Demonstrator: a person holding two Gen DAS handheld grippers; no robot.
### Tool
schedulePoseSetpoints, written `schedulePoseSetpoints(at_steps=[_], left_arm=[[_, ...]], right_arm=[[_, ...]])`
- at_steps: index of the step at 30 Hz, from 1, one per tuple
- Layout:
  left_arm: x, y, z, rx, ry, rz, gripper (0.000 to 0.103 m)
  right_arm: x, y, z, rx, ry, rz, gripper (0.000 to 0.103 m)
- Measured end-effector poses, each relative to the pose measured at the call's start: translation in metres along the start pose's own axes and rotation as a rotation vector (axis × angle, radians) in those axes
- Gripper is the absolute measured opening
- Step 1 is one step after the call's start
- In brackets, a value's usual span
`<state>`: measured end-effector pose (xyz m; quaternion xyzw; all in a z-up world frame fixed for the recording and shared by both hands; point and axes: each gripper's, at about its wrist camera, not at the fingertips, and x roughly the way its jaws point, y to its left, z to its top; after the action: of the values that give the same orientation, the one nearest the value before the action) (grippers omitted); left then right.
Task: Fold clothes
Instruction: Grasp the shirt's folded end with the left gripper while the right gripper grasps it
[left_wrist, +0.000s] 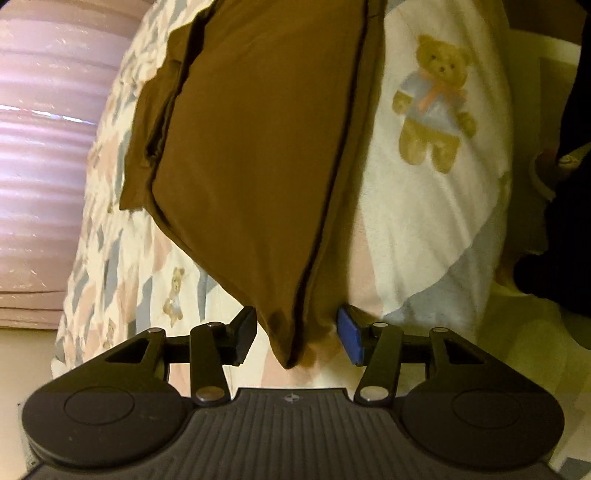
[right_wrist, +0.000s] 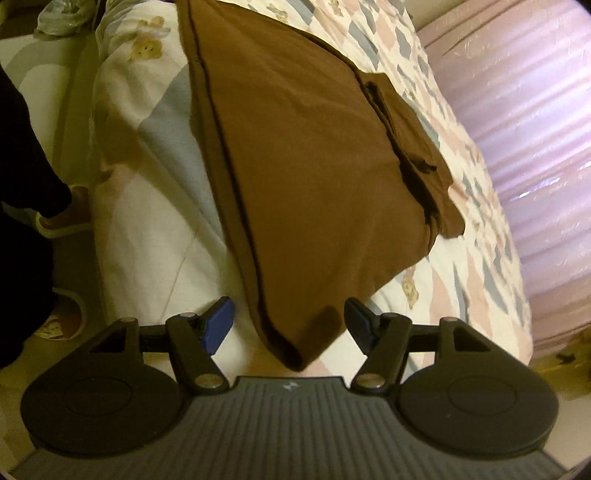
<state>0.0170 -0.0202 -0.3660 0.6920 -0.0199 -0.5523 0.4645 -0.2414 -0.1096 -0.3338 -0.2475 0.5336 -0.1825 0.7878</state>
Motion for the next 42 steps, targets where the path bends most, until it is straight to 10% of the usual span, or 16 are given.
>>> schedulePoseSetpoints(at_steps=[7,13,17,21,27,34,42], left_arm=[[-0.003,0.017,-0.008,-0.109,-0.065,0.022,0.038],[0.008,0.002,-0.012,0.007,-0.119,0.04,0.04],[0.008,0.022,-0.009,-0.025,-0.179,0.002,0.01],[0.012,0.017,-0.015,0.05,-0.192,-0.029,0.006],[-0.005,0.04,-0.014,-0.061,-0.182,-0.049,0.004],[-0.028,0.115,-0.001,-0.287,-0.134,-0.023,0.005],[0.047,0.234,0.028,-0.427,-0.15,-0.056,0.006]], right_arm=[[-0.003,-0.011,0.009,0.058,0.0,-0.088,0.05],[0.004,0.004,0.009,-0.026,0.027,-0.085,0.045],[0.005,-0.003,0.012,-0.002,0.018,-0.076,0.039],[0.01,-0.003,0.01,-0.021,0.046,-0.008,0.003],[-0.013,-0.022,0.011,-0.03,0.021,0.014,0.002],[-0.038,-0.104,0.034,0.114,-0.037,0.023,0.002],[0.059,-0.253,0.068,0.312,0.065,0.136,0.002]])
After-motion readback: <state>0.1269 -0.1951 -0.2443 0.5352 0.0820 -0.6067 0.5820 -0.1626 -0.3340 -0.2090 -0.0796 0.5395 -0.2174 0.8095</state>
